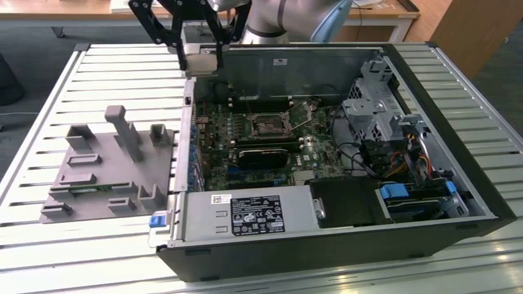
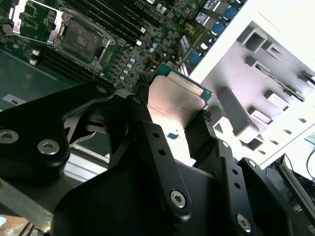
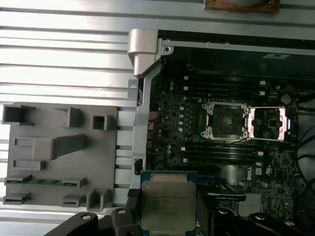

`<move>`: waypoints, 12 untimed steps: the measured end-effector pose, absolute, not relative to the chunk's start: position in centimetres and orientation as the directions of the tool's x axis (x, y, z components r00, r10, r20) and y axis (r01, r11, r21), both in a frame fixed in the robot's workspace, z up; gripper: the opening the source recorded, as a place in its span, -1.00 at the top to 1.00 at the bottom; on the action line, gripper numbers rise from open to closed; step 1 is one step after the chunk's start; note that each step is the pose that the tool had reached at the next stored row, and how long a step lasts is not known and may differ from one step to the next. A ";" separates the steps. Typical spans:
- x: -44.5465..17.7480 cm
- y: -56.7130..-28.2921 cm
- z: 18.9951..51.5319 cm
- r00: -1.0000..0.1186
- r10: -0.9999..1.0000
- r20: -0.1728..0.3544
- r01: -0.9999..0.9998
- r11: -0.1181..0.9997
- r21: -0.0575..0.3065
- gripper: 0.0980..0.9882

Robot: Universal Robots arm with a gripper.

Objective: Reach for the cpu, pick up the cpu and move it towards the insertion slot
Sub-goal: 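Pick up the cpu and move it towards the insertion slot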

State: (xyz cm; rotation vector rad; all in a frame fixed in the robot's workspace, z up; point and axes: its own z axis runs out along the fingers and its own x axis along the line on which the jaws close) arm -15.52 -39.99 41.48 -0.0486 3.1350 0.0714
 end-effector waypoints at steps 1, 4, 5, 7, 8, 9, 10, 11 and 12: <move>-15.4 -40.0 41.5 -1.000 -0.031 -0.006 -0.031 0.998 0.045 0.00; -14.9 -39.9 41.5 -1.000 -0.031 -0.006 -0.031 0.998 0.045 0.00; -14.8 -39.9 41.5 -1.000 -0.031 -0.006 -0.031 0.998 0.045 0.00; -14.4 -39.8 41.5 -1.000 -0.031 -0.006 -0.031 0.998 0.045 0.00; -14.3 -39.7 41.5 -1.000 -0.031 -0.006 -0.031 0.998 0.045 0.00; -14.1 -39.7 41.5 -1.000 -0.031 -0.006 -0.031 0.998 0.045 0.00; -14.0 -39.7 41.5 -1.000 -0.031 -0.006 -0.031 0.998 0.045 0.00; -13.8 -39.6 41.5 -1.000 -0.031 -0.006 -0.031 0.998 0.045 0.00; -13.6 -39.6 41.5 -1.000 -0.031 -0.006 -0.031 0.998 0.045 0.00</move>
